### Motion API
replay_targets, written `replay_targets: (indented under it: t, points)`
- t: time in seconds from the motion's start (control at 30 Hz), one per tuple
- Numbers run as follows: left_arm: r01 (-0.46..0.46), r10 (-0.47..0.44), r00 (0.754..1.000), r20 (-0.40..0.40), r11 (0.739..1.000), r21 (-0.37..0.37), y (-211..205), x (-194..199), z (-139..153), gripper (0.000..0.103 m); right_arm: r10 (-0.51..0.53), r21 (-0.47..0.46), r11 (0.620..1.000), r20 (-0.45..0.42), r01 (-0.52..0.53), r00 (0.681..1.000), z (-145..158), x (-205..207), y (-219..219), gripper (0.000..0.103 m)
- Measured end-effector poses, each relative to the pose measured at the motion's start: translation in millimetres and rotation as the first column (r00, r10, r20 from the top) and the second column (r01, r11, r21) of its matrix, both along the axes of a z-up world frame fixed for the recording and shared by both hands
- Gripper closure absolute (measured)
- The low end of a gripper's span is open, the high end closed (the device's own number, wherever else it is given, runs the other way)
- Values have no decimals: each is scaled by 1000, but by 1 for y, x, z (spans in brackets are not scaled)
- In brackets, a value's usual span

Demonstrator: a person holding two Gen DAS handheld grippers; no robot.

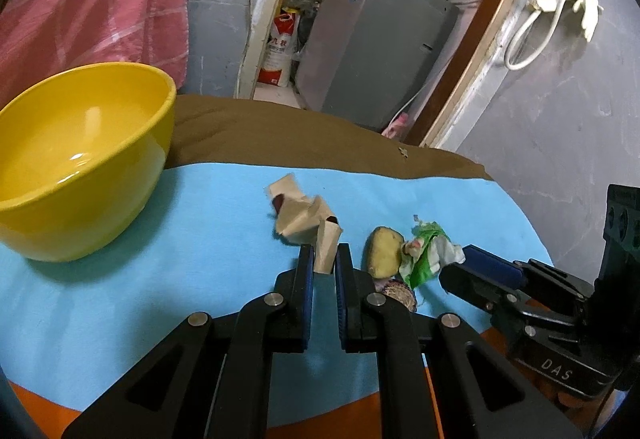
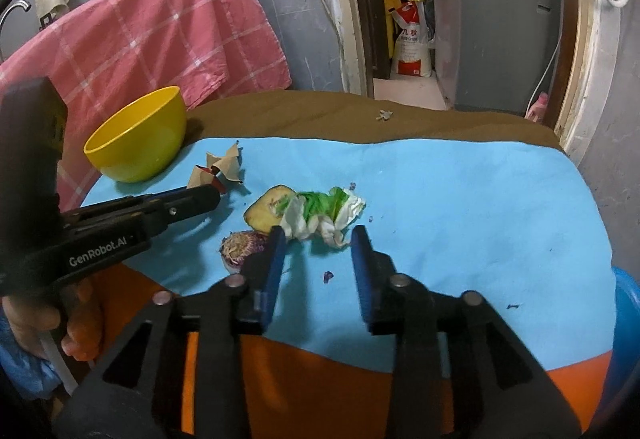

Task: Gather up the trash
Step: 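Grasp the tan paper scrap with the left tool while the right tool grasps the green leafy wrapper, then carry the paper scrap and green wrapper to the blue basin and open both tools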

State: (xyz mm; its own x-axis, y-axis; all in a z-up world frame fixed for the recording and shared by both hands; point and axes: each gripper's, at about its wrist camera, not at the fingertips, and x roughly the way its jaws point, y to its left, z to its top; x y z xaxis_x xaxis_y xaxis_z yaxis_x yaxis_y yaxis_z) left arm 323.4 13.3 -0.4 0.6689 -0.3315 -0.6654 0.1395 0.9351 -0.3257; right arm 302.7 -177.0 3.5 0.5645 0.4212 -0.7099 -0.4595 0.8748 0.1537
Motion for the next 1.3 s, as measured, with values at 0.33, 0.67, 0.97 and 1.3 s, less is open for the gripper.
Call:
replay_targets:
  t: [0.33, 0.67, 0.97, 1.3]
  points:
    - [-12, 12, 1000, 3, 1000, -8, -2, -3, 1, 96, 7, -6, 1000, -38, -7, 999, 3, 19, 7, 35]
    - [-11, 11, 1000, 10, 1000, -8, -2, -4, 2, 97, 15, 5, 1000, -49, -15, 999, -4, 11, 6, 60]
    - [9, -8, 999, 42, 1000, -6, -6, -8, 5, 98, -35, 95, 995, -8, 36, 999, 2, 3, -11, 61]
    - [18, -22, 993, 119, 999, 37, -15, -21, 13, 98, -94, 119, 990, 146, 77, 985, 14, -25, -18, 61]
